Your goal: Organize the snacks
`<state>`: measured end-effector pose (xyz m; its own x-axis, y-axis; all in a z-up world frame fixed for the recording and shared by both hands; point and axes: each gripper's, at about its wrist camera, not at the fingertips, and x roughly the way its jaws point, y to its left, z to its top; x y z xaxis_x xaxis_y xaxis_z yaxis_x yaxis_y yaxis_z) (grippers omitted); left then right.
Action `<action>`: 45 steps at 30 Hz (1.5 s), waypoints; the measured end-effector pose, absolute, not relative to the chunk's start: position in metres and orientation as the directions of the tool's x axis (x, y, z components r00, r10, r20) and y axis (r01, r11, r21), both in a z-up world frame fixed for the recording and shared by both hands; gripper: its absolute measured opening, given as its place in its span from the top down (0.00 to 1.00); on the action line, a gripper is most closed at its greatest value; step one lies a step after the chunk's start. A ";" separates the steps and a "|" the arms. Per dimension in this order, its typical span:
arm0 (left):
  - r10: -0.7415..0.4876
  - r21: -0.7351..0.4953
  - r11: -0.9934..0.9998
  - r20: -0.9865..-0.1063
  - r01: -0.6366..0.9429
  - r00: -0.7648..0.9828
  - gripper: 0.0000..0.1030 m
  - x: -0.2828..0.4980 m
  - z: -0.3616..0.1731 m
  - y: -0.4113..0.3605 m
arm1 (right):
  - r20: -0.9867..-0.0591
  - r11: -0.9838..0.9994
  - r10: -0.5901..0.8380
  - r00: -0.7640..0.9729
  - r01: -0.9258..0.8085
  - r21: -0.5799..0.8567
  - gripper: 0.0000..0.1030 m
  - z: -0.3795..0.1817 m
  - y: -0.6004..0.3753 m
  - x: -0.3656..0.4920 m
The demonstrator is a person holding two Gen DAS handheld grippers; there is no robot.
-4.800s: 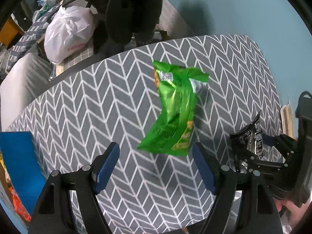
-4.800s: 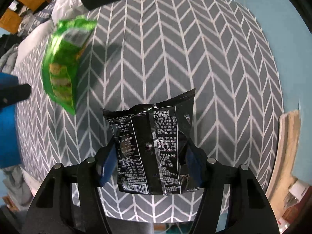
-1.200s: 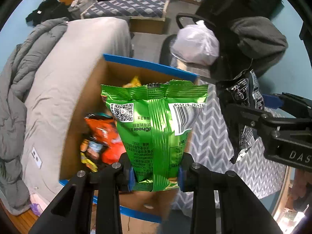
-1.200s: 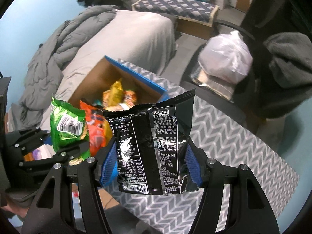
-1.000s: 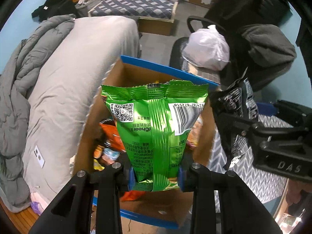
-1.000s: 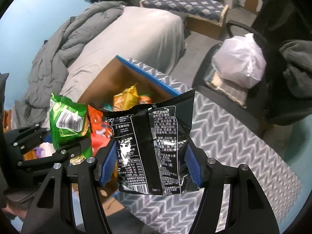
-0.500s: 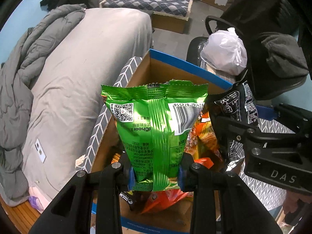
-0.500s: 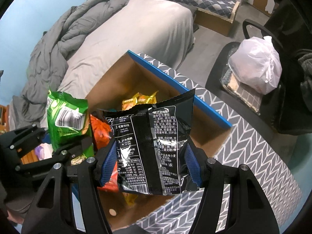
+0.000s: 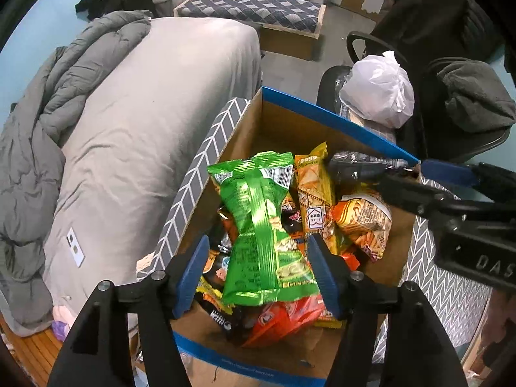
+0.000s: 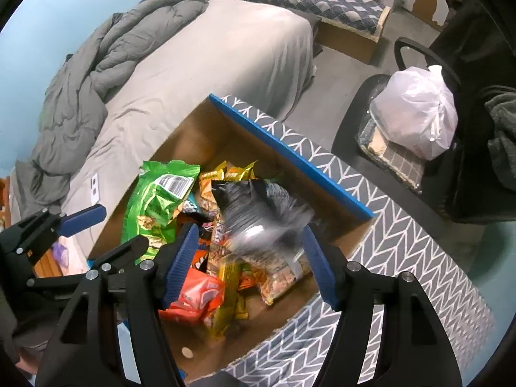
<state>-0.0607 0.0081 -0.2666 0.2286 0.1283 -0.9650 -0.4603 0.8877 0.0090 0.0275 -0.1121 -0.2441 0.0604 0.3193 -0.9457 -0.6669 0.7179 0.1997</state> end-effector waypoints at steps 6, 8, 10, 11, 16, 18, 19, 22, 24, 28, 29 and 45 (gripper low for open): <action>0.129 -0.018 0.876 -0.954 -0.481 0.271 0.29 -0.073 -0.242 0.001 | -0.948 0.692 0.301 0.102 -0.708 0.144 0.29 -0.218 -0.122 0.018; 0.135 -0.022 0.877 -0.948 -0.480 0.289 0.29 -0.078 -0.231 -0.003 | -0.944 0.688 0.308 0.120 -0.713 0.134 0.29 -0.208 -0.126 0.013; 0.137 -0.024 0.878 -0.944 -0.478 0.300 0.29 -0.081 -0.223 -0.007 | -0.941 0.689 0.310 0.137 -0.714 0.123 0.29 -0.198 -0.132 0.009; 0.139 -0.025 0.878 -0.942 -0.478 0.305 0.29 -0.082 -0.219 -0.009 | -0.939 0.691 0.312 0.144 -0.713 0.120 0.29 -0.194 -0.135 0.008; 0.129 -0.062 0.868 -0.929 -0.492 0.346 0.22 -0.092 -0.198 -0.017 | -0.931 0.704 0.328 0.158 -0.699 0.130 0.29 -0.176 -0.152 0.002; 0.116 -0.083 0.864 -0.927 -0.497 0.356 0.22 -0.094 -0.192 -0.020 | -0.927 0.708 0.335 0.167 -0.694 0.131 0.29 -0.169 -0.158 -0.001; 0.114 -0.087 0.862 -0.927 -0.500 0.359 0.22 -0.096 -0.190 -0.021 | -0.925 0.709 0.338 0.171 -0.692 0.131 0.29 -0.166 -0.162 -0.002; 0.120 -0.093 0.853 -0.923 -0.513 0.367 0.22 -0.100 -0.183 -0.025 | -0.920 0.717 0.347 0.180 -0.684 0.136 0.29 -0.156 -0.171 -0.005; 0.121 -0.101 0.850 -0.917 -0.518 0.379 0.22 -0.103 -0.178 -0.028 | -0.917 0.724 0.351 0.191 -0.676 0.136 0.29 -0.150 -0.178 -0.008; 0.124 -0.102 0.843 -0.918 -0.528 0.376 0.22 -0.107 -0.173 -0.032 | -0.910 0.740 0.349 0.223 -0.662 0.121 0.29 -0.139 -0.190 -0.013; 0.124 -0.104 0.842 -0.918 -0.530 0.376 0.22 -0.108 -0.171 -0.032 | -0.908 0.745 0.349 0.232 -0.657 0.119 0.29 -0.136 -0.194 -0.014; 0.185 -0.039 0.867 -0.901 -0.497 0.393 0.22 -0.112 -0.148 -0.059 | -0.897 0.781 0.356 0.262 -0.611 0.131 0.29 -0.118 -0.231 -0.020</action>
